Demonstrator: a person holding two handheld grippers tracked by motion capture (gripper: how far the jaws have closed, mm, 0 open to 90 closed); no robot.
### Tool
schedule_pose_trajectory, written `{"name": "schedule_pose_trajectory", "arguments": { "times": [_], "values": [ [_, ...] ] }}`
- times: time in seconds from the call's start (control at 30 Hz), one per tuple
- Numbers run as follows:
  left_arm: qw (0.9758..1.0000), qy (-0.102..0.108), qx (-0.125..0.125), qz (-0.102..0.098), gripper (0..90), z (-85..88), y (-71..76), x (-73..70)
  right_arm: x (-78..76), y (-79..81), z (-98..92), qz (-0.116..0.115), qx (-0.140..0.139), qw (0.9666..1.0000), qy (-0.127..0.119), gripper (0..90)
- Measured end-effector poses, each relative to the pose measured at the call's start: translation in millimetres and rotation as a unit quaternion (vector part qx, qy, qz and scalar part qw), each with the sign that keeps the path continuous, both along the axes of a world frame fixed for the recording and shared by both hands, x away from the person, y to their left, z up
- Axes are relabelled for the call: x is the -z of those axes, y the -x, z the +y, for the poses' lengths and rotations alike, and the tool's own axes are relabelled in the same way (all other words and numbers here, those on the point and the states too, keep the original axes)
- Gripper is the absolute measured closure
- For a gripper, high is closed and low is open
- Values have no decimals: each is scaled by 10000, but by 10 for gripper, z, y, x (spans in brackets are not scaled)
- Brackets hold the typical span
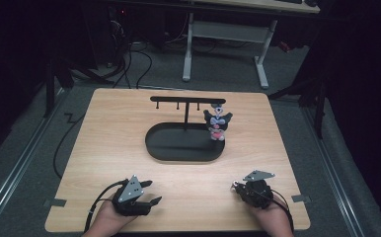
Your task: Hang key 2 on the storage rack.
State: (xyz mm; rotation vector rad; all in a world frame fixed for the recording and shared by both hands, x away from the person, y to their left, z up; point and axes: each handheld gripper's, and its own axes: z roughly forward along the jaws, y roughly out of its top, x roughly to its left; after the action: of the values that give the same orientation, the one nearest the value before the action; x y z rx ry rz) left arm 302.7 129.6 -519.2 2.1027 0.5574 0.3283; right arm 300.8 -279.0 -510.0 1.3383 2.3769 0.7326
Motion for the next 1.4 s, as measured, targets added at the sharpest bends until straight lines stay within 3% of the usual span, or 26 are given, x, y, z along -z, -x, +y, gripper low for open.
{"name": "schedule_pose_trajectory", "arguments": {
  "times": [0.1,0.27,0.4,0.57,0.87,0.97,1.03,1.07,1.2,1.4],
  "values": [
    [10000,-5,-5,-2,364,-2,-3,2,-28,-43,16,176,-117,9998,67,821],
    [10000,-5,-13,-7,364,5,-3,0,-42,-53,36,210,-160,9995,150,791],
    [10000,-7,3,-9,364,3,1,1,-81,-39,9,122,-43,9998,132,708],
    [10000,-21,17,-5,364,1,2,-3,-87,-60,-11,146,69,9994,294,601],
    [10000,-61,12,6,364,-6,0,10,-102,-134,148,-59,-433,9958,803,538],
    [10000,-69,5,1,364,-4,-2,10,-115,-155,191,-35,-579,9944,883,680],
    [10000,-70,8,13,364,2,-2,7,-133,-151,198,-49,-608,9941,899,857],
    [10000,-67,7,13,364,4,-2,7,-142,-147,195,-71,-607,9943,876,890],
    [10000,-59,8,10,364,-2,-2,11,-186,-146,153,53,-569,9961,668,893],
    [10000,-60,24,-2,364,-15,5,6,-254,-225,94,583,-453,9967,346,894]
  ]
}}
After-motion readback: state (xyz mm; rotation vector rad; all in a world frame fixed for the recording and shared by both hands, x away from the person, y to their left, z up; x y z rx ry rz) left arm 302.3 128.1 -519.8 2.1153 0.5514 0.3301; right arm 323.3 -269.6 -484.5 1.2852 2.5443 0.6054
